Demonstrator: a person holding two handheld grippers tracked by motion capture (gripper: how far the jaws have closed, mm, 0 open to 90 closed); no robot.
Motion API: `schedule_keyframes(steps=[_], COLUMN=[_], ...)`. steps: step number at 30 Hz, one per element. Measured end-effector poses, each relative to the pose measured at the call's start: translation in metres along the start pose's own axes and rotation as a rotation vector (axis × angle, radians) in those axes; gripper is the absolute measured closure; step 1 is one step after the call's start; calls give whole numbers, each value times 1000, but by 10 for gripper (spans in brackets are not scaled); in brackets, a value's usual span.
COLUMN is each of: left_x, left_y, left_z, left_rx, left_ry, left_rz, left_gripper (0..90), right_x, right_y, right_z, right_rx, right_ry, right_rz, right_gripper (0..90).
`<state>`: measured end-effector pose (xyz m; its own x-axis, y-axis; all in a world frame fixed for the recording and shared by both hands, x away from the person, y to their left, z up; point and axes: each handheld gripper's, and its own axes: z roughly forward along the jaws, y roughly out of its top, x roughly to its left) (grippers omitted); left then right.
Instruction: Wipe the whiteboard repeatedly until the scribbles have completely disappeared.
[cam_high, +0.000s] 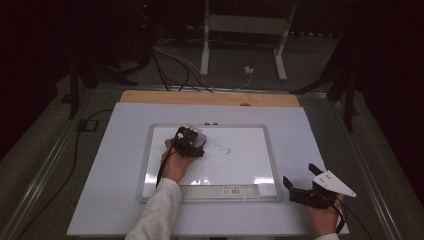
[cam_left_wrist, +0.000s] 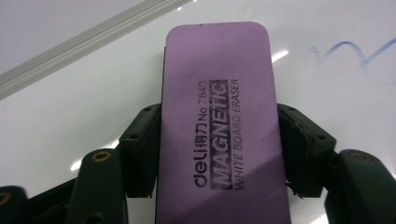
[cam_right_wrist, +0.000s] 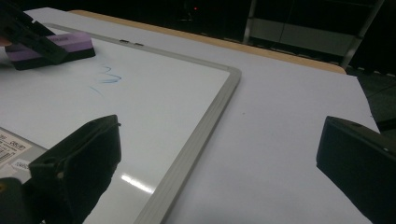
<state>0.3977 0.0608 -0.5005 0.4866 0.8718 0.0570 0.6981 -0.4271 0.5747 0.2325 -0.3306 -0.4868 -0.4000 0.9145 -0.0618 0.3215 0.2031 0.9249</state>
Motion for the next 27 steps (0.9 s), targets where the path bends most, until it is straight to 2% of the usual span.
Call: schedule_keyframes(steps=[4,6,7,10,15,20,27], left_x=[4,6,7,10,7,-5,-40], left_y=[-4,-6,-6,-7,-3,7,16], left_z=[-7,-11,-12,-13,-10,-4,0], left_rx=[-60,-86,-92,-94,-98,-99,-109], left_ry=[-13,-18,-19,-22,-1,-19,-65], left_rz=[-4,-10,-14,-20,-32,-18,52], left_gripper=[307,324,324,408,417,418,419], right_x=[0,0,0,0,1,1,1], right_y=[0,0,0,0,0,0,0], right_z=[0,0,0,0,1,2,2], right_rx=[3,5,5,4,5,5,8], right_ry=[-2,-1,-1,-1,0,3,4], right_rz=[3,3,3,0,0,-1,0], right_gripper=[3,3,3,4,3,4,4])
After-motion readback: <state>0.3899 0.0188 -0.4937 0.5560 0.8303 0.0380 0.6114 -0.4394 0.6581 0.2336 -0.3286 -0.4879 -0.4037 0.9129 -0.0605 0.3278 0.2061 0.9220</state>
